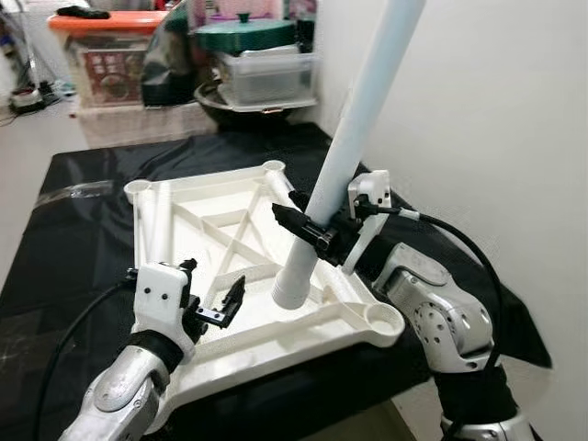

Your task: Building children table

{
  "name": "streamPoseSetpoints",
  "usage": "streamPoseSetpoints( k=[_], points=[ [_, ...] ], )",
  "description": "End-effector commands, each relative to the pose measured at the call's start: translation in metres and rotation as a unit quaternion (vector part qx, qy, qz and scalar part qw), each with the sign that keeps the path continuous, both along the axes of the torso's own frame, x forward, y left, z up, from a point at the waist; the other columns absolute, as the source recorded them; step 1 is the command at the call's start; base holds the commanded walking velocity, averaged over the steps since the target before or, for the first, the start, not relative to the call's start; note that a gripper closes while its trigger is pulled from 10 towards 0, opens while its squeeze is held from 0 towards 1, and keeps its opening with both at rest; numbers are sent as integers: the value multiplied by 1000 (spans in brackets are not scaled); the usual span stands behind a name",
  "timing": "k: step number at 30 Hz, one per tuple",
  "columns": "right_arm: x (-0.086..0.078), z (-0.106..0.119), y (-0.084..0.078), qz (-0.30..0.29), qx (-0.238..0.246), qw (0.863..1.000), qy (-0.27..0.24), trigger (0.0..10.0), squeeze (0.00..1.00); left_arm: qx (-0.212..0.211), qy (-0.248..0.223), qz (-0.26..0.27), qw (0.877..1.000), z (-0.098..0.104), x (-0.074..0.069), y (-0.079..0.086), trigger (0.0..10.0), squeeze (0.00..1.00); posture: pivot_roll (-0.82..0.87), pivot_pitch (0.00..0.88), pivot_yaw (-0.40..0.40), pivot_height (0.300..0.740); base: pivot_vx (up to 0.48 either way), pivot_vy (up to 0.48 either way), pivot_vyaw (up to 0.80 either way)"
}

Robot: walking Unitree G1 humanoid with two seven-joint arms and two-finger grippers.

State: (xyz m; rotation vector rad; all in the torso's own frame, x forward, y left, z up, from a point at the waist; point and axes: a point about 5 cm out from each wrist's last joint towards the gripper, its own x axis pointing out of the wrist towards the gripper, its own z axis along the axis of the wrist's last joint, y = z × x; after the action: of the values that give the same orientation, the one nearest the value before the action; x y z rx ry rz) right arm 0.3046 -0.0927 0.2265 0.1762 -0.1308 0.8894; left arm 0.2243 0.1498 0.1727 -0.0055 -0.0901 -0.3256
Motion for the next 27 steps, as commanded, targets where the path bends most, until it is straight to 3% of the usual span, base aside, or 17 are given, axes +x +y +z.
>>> streamPoseSetpoints(
  k=[1,4,19,25,27],
  points=[
    [1,1,-5,-13,-2,1000,-9,10000,0,6,4,0,1000,-4,2,-2,10000,0,0,0,-31,740,0,-465,0],
    [1,1,-5,-9,-7,1000,-11,10000,0,-11,0,4,1000,-3,3,-2,10000,0,-2,0,-29,740,0,-310,0],
    [1,0,-4,63,-65,996,-27,10000,0,15,11,0,1000,-12,1,-5,10000,0,13,0,-51,740,0,0,0],
    [1,0,-1,70,-67,995,-28,10000,0,15,8,-2,1000,-11,1,-7,10000,0,14,0,-49,740,0,-436,0],
    [2,1,-1,70,-66,995,-31,10000,0,-6,5,-1,1000,-9,1,-6,10000,0,13,0,-48,740,0,0,0]
  ],
)
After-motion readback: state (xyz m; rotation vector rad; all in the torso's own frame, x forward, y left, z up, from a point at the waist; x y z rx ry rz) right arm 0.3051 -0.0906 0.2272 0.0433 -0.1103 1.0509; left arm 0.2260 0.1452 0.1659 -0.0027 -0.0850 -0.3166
